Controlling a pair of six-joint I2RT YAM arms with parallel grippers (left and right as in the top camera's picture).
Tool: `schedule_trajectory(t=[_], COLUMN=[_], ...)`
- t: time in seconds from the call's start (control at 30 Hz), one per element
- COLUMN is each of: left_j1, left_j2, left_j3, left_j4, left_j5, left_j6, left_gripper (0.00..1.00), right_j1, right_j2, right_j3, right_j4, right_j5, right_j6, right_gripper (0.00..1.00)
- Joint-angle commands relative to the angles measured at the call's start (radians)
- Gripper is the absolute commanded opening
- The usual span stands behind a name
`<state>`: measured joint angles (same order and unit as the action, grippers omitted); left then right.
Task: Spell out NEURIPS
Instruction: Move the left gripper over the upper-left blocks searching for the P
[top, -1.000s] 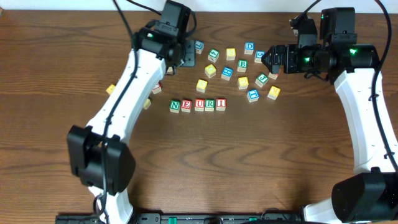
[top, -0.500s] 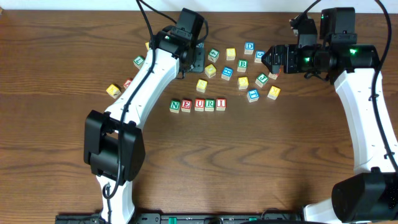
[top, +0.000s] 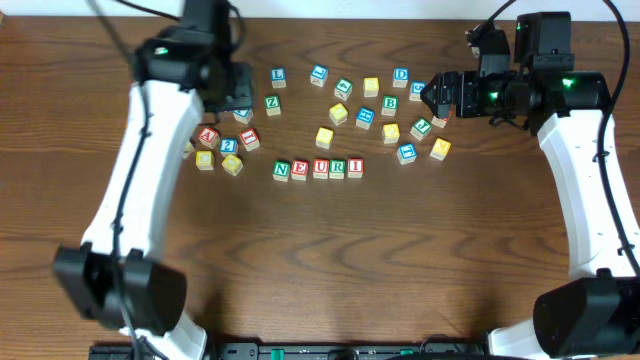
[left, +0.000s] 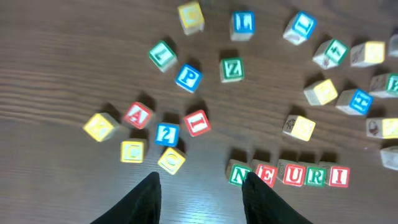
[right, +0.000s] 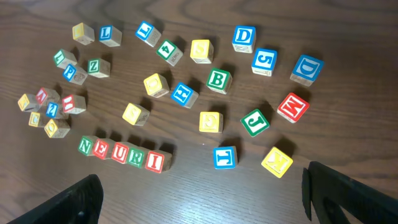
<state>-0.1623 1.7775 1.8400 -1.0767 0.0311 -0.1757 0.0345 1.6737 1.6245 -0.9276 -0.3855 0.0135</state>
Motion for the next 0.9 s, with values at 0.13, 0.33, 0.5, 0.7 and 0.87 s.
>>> schedule_trajectory(t=[0.13,0.33,0.5,0.7,0.87], left_j1=[0.011,0.013,0.017,0.017,0.018], left_j2=[0.023,0.046,0.077,0.172,0.267], left_j3=[0.011,0.01,0.01,0.01,0.01], left_j4=[-0.011,-0.006,0.042,0.134,0.182], left_j5=[0.003,0.003,0.003,0.003,0.002], left_j6=[0.053,0.079,0.124,0.208,0.267], left_gripper=[0.42,0.42,0.45,0.5,0.54], right_j1=[-0.006,-0.006,0.009,0.035,0.044], right_j2=[0.0,0.0,0.001,0.006,0.01], right_j3=[0.016,0.016,0.016,0.015,0.015], right_j4=[0.042,0.035,0.026,0.024,0.011], right_j5=[0.0,-0.016,-0.025,-0.024,-0.024], right_j6=[-0.011,-0.01,-0.011,-0.011,-0.011], right_gripper=[0.99,0.99,0.99,0.99,0.99])
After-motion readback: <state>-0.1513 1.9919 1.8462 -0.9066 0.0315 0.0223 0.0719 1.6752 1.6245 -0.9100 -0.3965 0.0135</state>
